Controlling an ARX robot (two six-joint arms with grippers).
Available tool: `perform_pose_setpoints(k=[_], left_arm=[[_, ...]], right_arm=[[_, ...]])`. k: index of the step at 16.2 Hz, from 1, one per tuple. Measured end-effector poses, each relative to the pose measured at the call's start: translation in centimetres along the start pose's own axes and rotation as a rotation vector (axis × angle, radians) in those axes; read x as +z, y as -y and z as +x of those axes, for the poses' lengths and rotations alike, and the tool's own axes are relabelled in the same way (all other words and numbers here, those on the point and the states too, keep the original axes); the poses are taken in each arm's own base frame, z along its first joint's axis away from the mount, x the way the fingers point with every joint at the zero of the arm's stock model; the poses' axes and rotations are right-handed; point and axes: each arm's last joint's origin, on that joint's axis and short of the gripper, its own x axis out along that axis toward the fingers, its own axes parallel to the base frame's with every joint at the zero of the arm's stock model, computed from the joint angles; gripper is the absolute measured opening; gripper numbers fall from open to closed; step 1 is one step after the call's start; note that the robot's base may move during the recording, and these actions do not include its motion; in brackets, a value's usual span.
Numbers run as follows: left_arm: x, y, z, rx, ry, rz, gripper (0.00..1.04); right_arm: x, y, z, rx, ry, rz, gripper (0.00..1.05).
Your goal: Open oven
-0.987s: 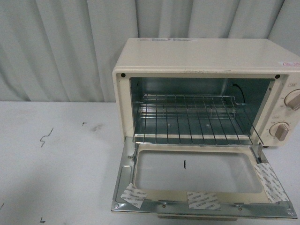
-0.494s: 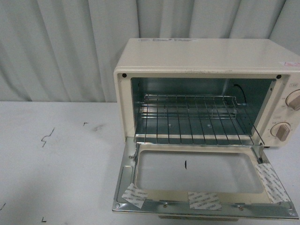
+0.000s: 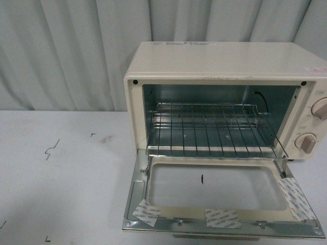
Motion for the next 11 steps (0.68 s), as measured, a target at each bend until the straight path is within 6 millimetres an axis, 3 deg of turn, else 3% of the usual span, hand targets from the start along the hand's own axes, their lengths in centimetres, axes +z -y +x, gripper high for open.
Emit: perform_pose_setpoints(k=[4, 11], left_arm=[[0.00, 0.00, 0.00, 0.000, 0.000, 0.000, 1.00], [0.00, 0.00, 0.00, 0.000, 0.000, 0.000, 0.98]], right_arm=[[0.00, 0.00, 0.00, 0.000, 0.000, 0.000, 0.98], [0.00, 0.00, 0.00, 0.000, 0.000, 0.000, 0.98]])
